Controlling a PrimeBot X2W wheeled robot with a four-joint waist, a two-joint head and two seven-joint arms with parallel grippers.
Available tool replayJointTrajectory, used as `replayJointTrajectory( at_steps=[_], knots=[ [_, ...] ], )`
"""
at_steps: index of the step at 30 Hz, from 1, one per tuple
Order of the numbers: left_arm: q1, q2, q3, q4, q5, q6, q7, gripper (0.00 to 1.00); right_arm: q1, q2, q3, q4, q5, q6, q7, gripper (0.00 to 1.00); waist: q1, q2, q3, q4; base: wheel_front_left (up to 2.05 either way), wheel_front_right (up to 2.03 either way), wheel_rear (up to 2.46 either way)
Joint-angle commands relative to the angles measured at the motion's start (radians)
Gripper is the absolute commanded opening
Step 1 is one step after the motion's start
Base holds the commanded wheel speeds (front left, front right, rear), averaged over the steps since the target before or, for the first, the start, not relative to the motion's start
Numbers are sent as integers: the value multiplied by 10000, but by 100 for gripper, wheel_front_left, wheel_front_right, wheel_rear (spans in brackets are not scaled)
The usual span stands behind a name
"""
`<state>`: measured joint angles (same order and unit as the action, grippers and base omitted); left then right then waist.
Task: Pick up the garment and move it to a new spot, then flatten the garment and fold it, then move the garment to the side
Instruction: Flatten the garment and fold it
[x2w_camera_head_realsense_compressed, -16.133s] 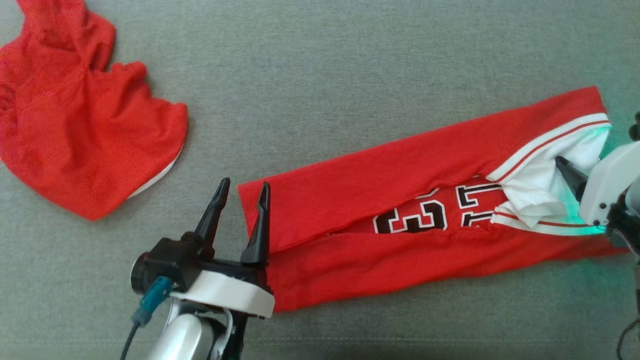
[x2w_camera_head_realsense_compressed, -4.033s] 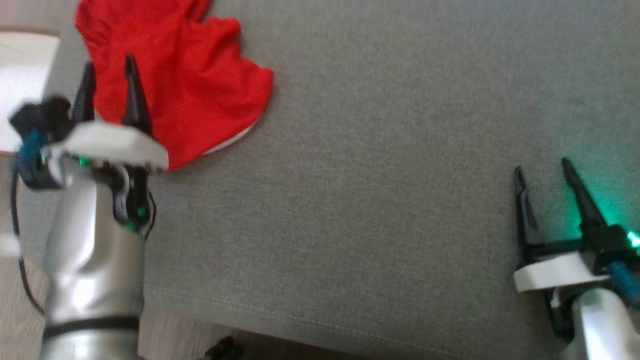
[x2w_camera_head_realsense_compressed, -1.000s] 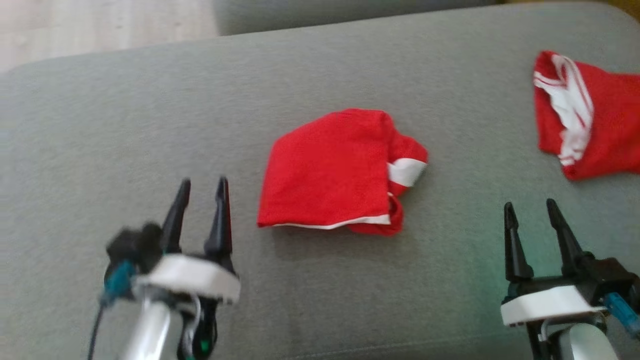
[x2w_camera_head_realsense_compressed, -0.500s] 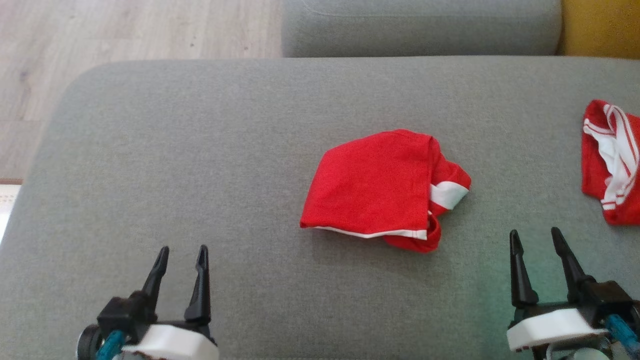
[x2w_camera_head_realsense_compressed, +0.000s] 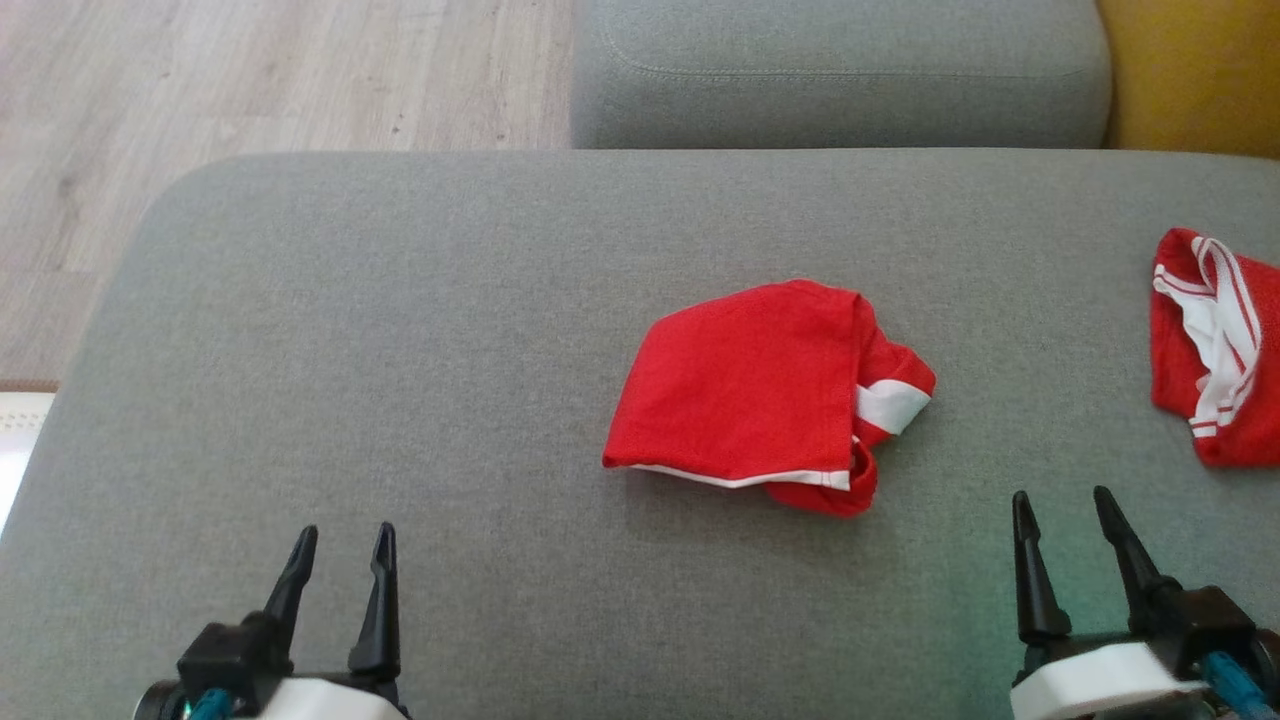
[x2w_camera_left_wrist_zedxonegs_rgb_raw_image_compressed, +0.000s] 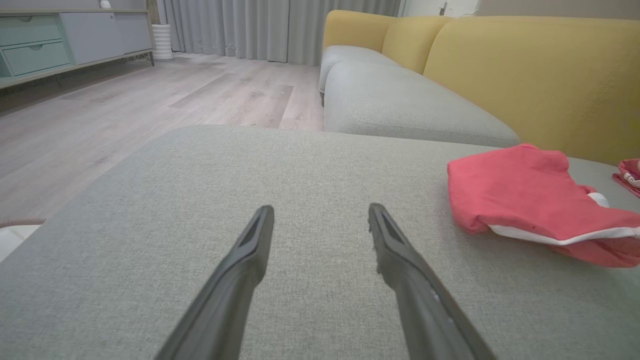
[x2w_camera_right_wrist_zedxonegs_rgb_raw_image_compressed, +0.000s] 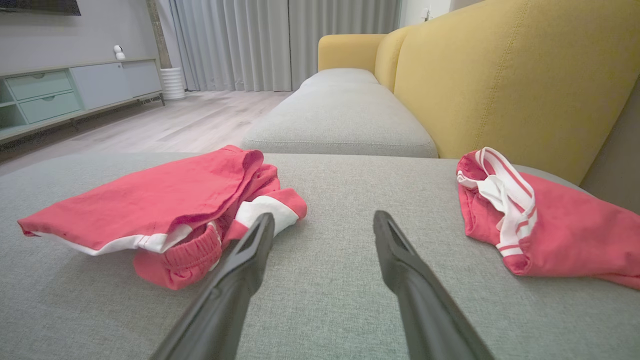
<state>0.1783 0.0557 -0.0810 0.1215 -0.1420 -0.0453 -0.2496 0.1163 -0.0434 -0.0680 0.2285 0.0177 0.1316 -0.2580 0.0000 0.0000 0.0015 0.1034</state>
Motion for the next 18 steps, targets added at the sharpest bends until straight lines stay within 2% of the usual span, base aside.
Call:
replayJointTrajectory(
  at_steps=[1, 8, 10, 13, 18],
  knots=[
    [-369, -51, 335, -299, 74, -24, -122, 100, -199, -68, 272, -272, 43, -9, -38, 100, 0, 0, 12, -34, 0, 0, 0],
    [-512, -53, 116, -364, 96, -23, -122, 100, -231, -68, 311, -273, 77, -9, -38, 100, 0, 0, 88, -187, 0, 0, 0],
    [-711, -53, -204, -479, 60, -80, -122, 100, -270, -68, 289, -300, 72, -9, -38, 100, 0, 0, 164, -234, 0, 0, 0],
    [-1222, -53, -1073, -533, 47, -217, -122, 100, -353, -68, 288, -362, 41, -9, -38, 100, 0, 0, 356, -327, 0, 0, 0],
    [-2678, -54, -3192, -135, 26, -429, -122, 100, -644, -68, 388, -475, 43, -9, -38, 100, 0, 0, 845, -599, 0, 0, 0]
  ],
)
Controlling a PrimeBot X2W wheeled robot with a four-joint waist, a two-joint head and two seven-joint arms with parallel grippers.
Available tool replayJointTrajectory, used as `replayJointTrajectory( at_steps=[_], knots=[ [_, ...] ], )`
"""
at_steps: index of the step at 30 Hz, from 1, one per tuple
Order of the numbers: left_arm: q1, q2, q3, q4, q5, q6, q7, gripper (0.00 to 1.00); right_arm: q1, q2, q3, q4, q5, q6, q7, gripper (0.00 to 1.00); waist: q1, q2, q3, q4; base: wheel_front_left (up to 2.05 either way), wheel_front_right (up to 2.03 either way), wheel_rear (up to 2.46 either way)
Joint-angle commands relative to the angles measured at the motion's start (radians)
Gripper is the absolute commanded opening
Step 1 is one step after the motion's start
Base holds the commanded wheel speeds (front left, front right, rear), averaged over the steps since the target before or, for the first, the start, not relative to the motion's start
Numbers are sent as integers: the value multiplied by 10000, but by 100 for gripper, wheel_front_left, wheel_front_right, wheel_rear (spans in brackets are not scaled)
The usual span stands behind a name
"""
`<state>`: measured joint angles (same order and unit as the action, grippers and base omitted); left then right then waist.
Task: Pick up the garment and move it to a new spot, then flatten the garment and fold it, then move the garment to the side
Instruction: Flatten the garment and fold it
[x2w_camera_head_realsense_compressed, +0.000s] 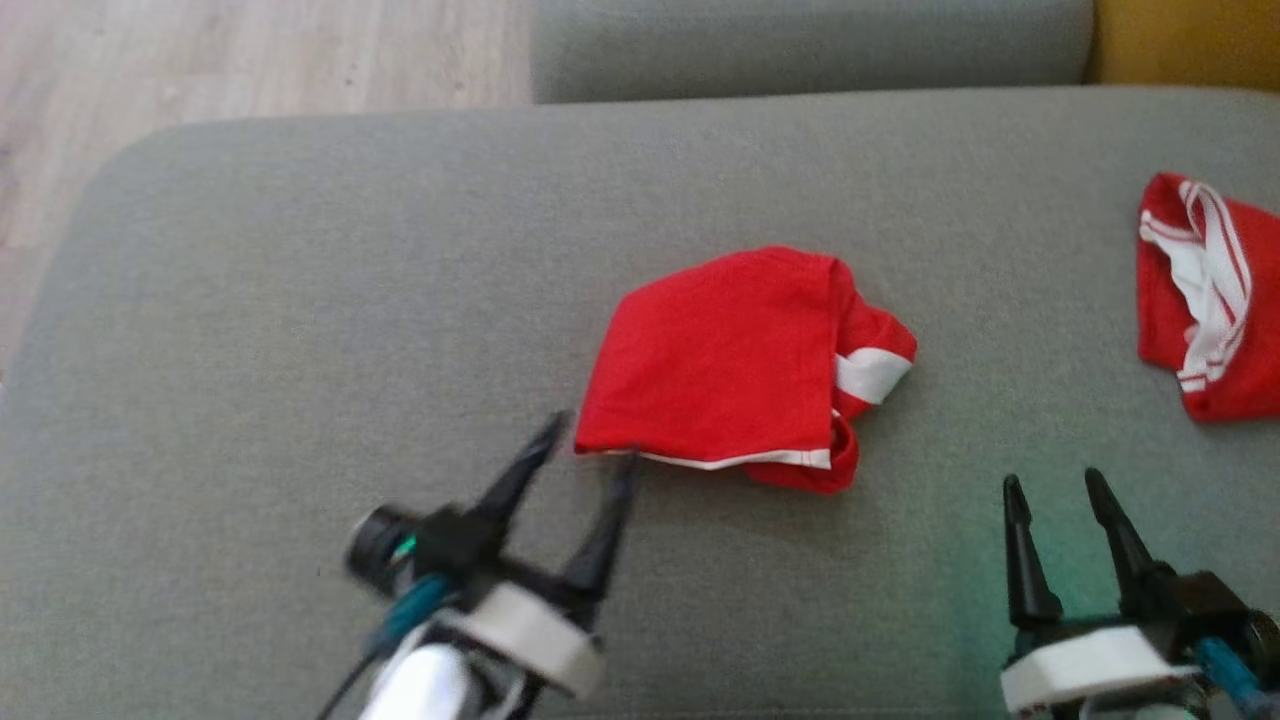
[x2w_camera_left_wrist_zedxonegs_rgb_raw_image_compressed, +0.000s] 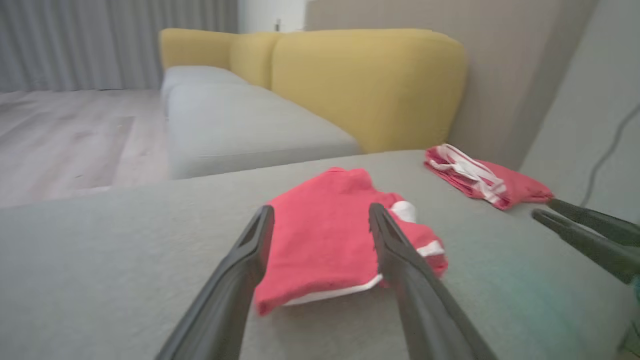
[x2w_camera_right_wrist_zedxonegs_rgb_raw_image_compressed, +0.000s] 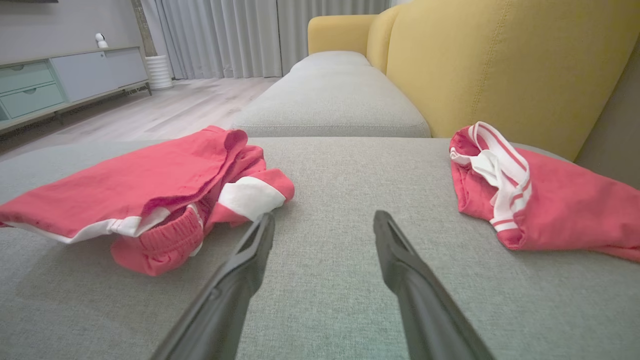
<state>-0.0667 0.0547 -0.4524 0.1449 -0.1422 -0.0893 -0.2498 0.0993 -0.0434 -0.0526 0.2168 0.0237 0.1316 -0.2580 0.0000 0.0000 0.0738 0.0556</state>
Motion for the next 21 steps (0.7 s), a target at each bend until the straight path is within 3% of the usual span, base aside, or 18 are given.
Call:
replayJointTrajectory(
  at_steps=[1, 8, 21],
  knots=[
    [-539, -44, 106, -145, 60, -15, -120, 100, -557, -68, 292, -369, 2, -9, -38, 100, 0, 0, 217, -220, 0, 0, 0],
    [-2633, -44, -2432, 1801, -425, -117, 90, 100, -1031, -68, 535, -432, 209, -9, -38, 100, 0, 0, 847, -1084, 0, 0, 0],
    [-4863, -45, -4119, 4171, -1812, 1154, 908, 100, -1283, -68, 610, -345, 450, -9, -38, 100, 0, 0, 1225, -2114, 0, 0, 0]
  ],
)
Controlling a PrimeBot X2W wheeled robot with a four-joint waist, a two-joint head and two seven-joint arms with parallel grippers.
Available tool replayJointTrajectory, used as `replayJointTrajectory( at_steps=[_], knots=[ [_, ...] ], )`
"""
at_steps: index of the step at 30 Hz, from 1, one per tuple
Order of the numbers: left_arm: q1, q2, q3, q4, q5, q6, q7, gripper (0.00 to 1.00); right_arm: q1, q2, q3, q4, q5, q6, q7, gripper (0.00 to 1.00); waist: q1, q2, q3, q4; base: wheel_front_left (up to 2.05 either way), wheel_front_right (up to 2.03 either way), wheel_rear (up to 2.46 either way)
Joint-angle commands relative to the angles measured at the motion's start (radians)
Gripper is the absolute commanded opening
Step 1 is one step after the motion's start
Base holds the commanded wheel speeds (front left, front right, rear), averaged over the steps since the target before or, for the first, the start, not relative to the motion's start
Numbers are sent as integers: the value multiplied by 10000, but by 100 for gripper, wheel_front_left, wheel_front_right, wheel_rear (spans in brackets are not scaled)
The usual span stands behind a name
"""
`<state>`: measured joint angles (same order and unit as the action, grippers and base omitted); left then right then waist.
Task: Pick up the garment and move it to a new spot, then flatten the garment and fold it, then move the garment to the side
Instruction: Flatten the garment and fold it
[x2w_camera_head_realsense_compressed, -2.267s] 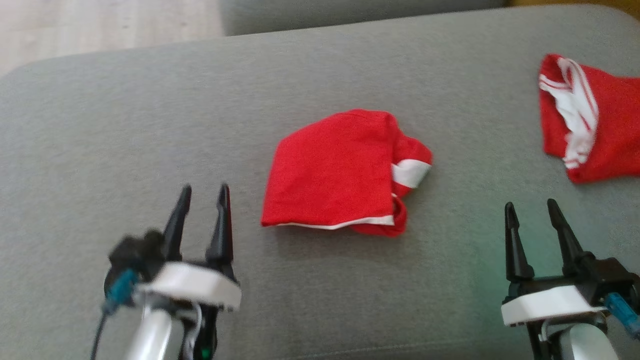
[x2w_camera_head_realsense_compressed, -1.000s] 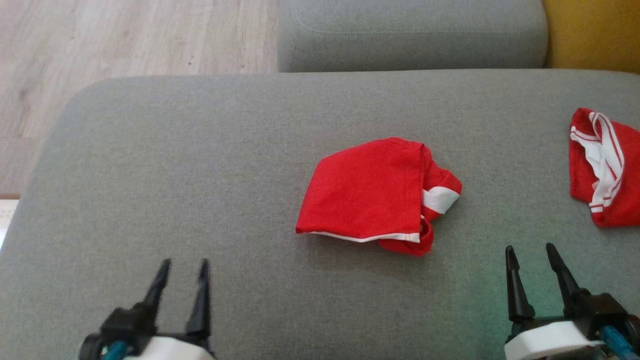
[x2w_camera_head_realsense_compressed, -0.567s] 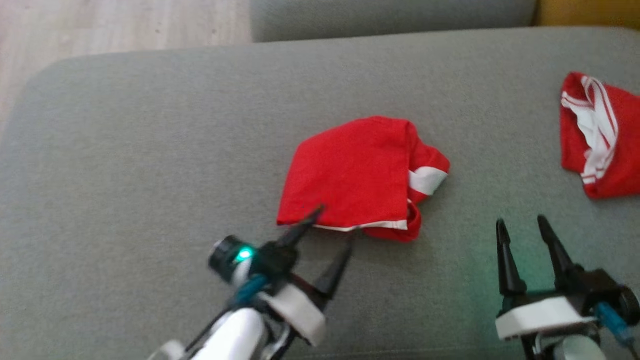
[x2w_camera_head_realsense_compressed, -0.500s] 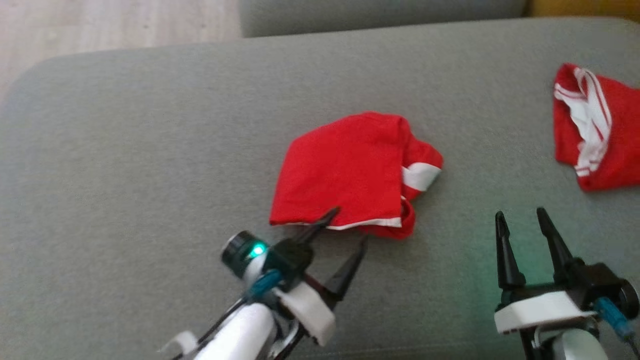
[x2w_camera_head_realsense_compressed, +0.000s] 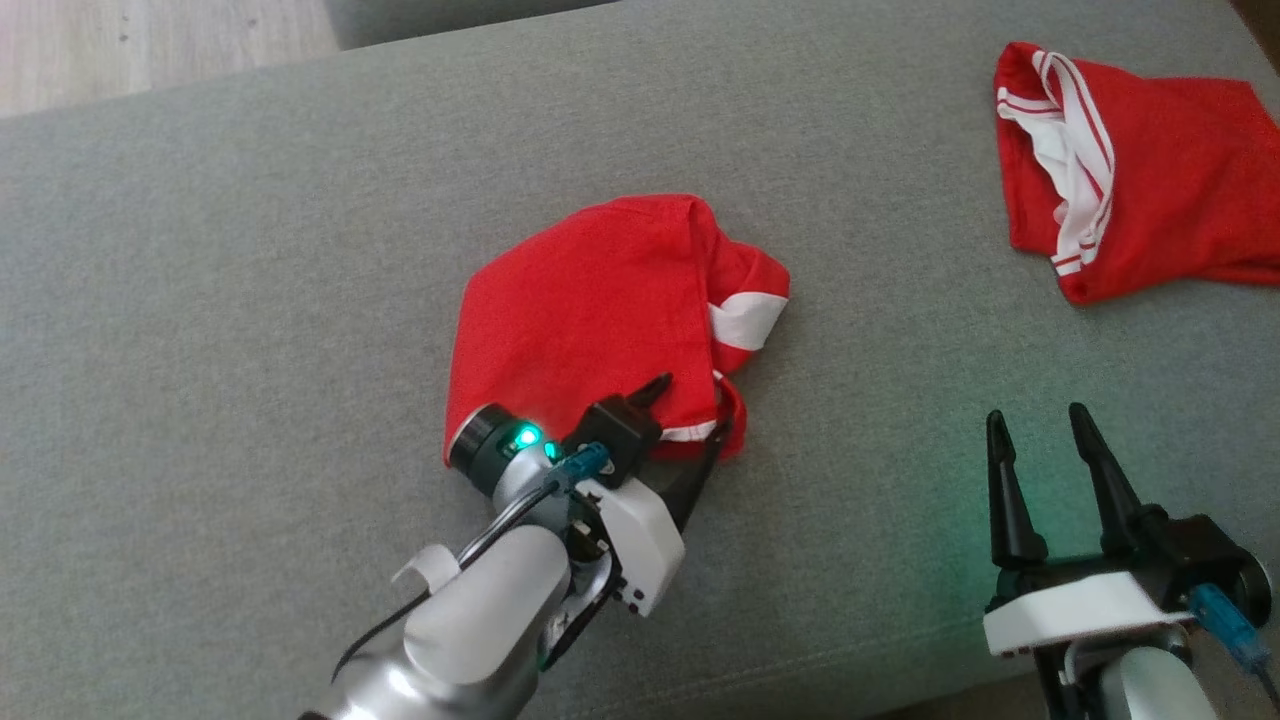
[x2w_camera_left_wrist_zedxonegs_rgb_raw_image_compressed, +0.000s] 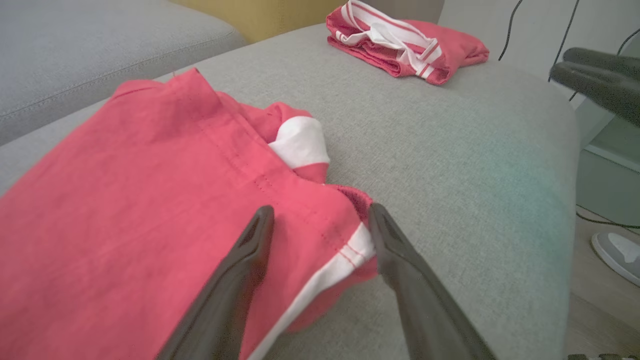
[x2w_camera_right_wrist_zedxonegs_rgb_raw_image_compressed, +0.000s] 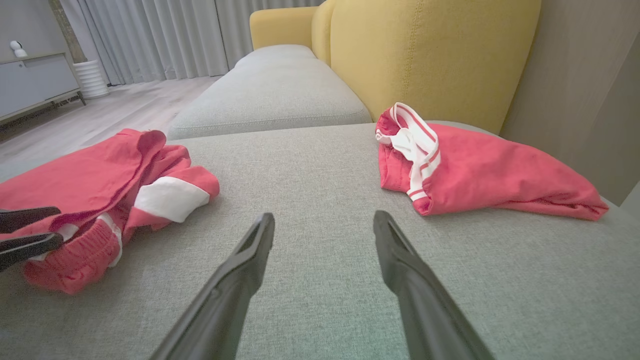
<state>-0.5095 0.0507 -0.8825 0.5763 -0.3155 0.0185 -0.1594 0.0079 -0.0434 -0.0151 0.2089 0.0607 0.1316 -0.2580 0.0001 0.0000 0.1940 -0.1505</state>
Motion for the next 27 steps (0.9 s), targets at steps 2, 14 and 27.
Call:
replayJointTrajectory(
  at_steps=[2, 14, 27],
  knots=[
    [-575, -5, 89, 113, -225, 199, 4, 100, -381, -68, 253, -278, 105, -9, -38, 100, -1, 0, 19, -86, 0, 0, 0],
    [-991, -5, -228, 713, -1102, 404, -359, 22, -403, -68, 220, -286, 145, -9, -38, 100, -1, 0, 7, 42, 0, 0, 0],
    [-1461, 444, 1860, -597, -3343, 940, -895, 0, -221, -68, 84, -268, 97, -9, -38, 100, -1, 0, -283, 207, 0, 0, 0]
  ],
)
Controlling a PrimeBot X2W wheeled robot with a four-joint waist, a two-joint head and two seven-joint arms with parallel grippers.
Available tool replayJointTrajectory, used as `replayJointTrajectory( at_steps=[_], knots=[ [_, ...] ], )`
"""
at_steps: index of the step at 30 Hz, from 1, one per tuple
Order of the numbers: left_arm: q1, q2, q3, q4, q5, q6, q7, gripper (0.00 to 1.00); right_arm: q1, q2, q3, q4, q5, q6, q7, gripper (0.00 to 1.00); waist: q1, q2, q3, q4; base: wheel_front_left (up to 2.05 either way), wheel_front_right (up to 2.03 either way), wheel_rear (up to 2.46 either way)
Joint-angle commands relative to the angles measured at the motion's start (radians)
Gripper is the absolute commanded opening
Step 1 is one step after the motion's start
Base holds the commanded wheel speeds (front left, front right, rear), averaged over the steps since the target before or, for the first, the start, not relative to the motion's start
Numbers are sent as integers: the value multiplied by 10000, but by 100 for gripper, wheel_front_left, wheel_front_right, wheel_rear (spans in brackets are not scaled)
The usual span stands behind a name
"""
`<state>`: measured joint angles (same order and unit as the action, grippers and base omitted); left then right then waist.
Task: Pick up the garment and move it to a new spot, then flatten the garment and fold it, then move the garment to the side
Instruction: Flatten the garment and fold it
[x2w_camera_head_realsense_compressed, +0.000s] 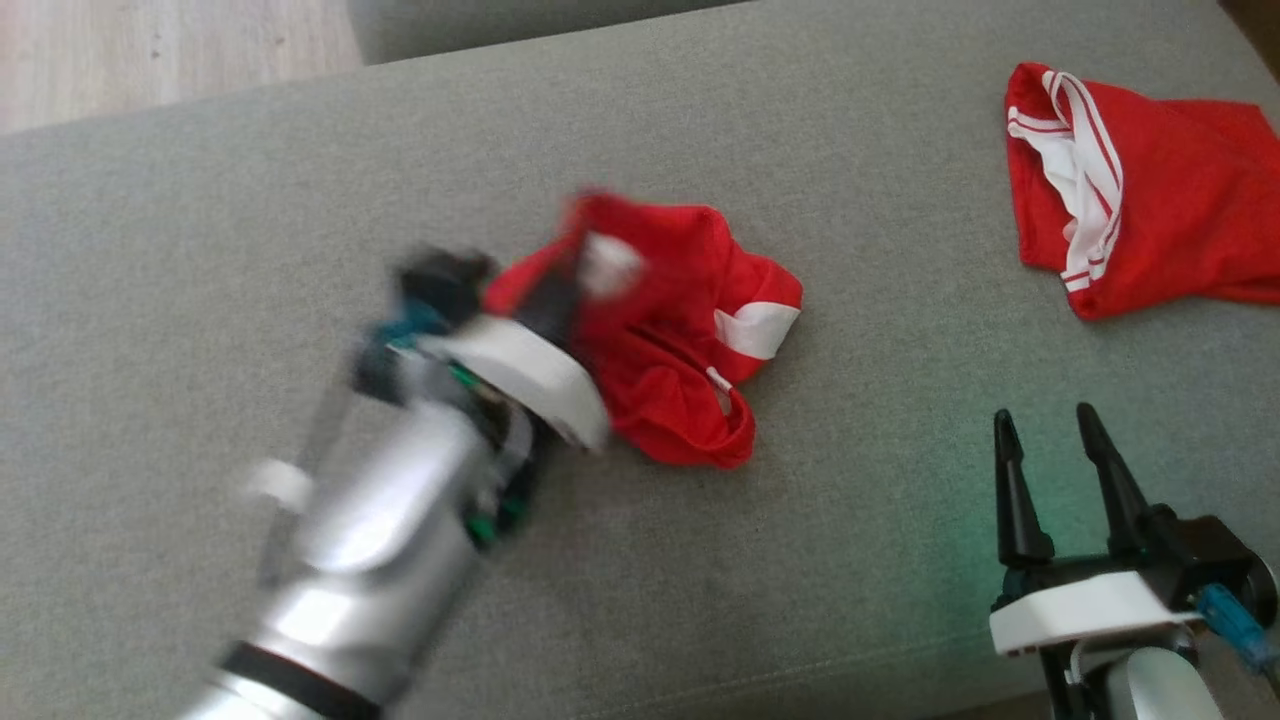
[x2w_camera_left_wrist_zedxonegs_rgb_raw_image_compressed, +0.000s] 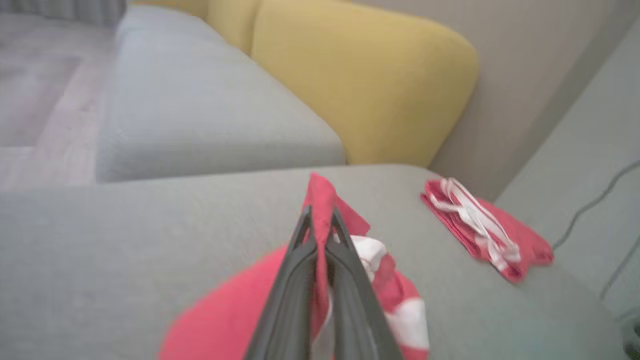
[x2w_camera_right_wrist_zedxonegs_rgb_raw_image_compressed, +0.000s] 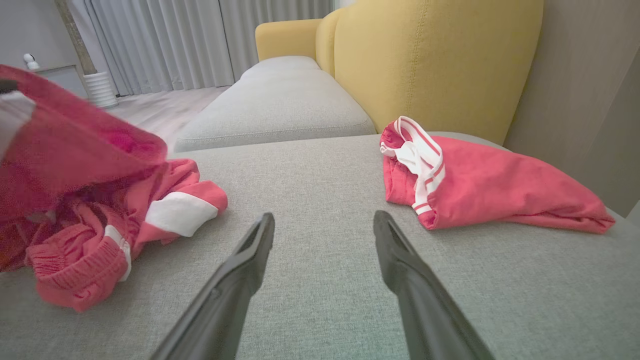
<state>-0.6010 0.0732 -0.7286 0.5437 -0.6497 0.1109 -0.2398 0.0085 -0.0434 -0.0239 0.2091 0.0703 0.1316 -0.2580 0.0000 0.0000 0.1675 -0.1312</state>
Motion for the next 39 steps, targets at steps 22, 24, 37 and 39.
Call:
replayJointTrajectory(
  at_steps=[22, 24, 37, 39],
  knots=[
    [-638, 3839, 3002, 987, -603, 1507, 265, 100, -173, -68, 122, -200, -127, -9, -38, 100, 0, 0, -148, 297, 0, 0, 0],
    [-769, 3851, 3056, 1125, -539, 1554, 142, 100, -188, -68, 153, -190, -141, -9, -38, 100, 0, 0, -143, 283, 0, 0, 0],
    [-160, 3717, 3456, -1277, -309, 2492, 49, 100, -33, -68, 71, -284, -203, -9, -38, 100, 0, 0, -226, 321, 0, 0, 0],
    [142, 3447, 3040, -2053, -333, 2427, 442, 100, -30, -68, 65, -305, -216, -9, -38, 100, 0, 0, -203, 321, 0, 0, 0]
  ],
)
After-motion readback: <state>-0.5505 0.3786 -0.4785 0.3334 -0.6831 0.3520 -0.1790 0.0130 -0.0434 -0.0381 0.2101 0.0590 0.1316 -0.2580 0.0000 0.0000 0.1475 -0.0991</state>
